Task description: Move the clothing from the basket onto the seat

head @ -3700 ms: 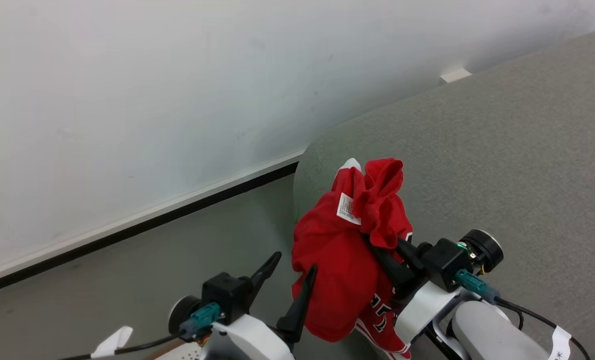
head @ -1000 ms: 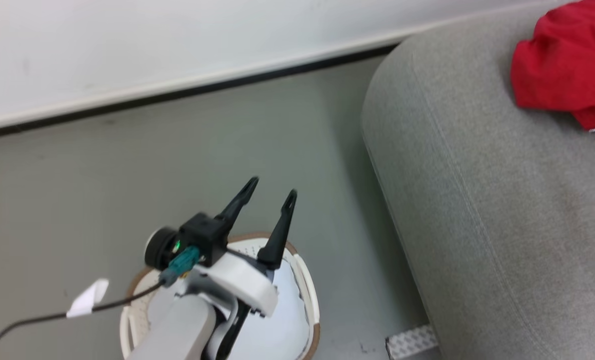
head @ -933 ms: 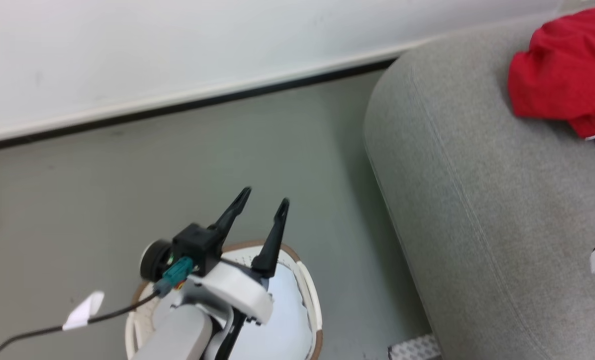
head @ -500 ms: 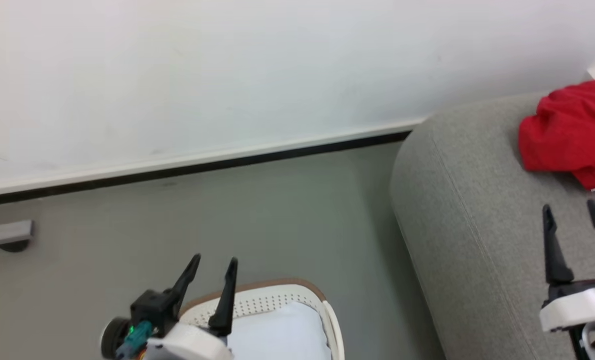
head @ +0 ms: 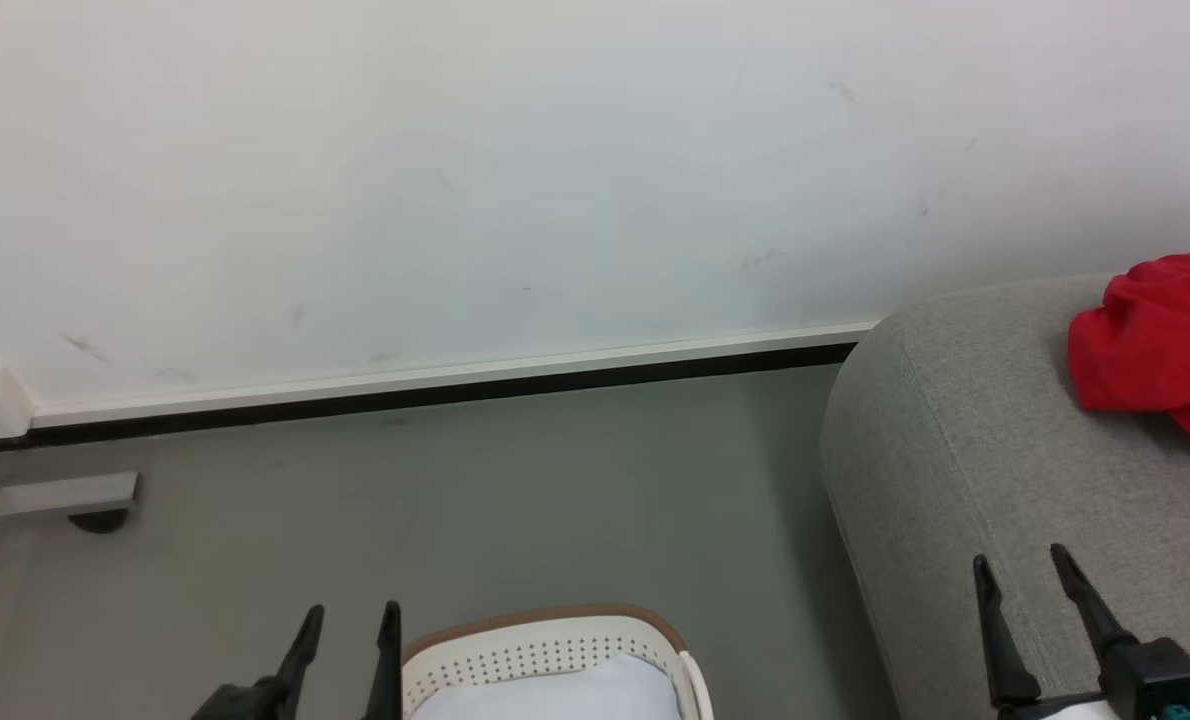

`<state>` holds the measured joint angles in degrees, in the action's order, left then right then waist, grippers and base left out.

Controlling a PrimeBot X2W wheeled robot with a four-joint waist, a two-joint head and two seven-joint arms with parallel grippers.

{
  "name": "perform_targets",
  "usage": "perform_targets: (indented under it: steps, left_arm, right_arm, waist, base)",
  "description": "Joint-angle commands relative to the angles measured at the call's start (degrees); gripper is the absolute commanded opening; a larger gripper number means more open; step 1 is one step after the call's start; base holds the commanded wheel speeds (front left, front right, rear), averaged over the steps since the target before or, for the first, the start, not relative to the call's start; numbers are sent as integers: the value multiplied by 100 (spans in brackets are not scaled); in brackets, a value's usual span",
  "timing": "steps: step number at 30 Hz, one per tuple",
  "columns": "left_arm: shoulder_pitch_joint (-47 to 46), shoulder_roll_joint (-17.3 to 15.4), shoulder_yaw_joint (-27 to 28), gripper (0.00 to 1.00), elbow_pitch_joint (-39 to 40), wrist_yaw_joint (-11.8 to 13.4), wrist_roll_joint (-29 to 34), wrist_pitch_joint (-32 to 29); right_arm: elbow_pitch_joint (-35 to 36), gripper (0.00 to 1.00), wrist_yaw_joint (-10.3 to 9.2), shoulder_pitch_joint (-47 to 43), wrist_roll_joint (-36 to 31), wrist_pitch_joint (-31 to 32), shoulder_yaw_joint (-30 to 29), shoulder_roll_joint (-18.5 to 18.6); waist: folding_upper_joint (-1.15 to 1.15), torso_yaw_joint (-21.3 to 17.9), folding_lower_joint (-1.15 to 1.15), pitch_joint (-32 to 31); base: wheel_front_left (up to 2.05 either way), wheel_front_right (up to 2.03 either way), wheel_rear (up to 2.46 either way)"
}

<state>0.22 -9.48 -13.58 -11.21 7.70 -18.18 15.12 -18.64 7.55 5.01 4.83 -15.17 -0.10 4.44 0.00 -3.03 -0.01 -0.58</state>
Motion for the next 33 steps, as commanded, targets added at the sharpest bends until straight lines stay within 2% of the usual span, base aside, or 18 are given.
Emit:
perform_targets:
  steps: [1, 13, 33]
  left_arm:
    - [119, 42, 91, 100, -22, -58, 89, 4]
    - [353, 425, 669, 100, -228, -486, 499, 4]
    - [382, 632, 1111, 100, -474, -779, 738, 5]
  right_arm:
    - [-49, 100, -13, -120, -68, 4, 43, -25]
    - [-231, 100, -13, -377, 14, 4, 107, -150]
    - [-352, 100, -13, -403, 243, 4, 263, -154]
  waist:
    - [0, 12, 1, -21]
    - [0, 87, 1, -174]
    - [0, 79, 1, -222]
  base:
    - [0, 0, 0]
    - [0, 0, 0]
    - [0, 0, 0]
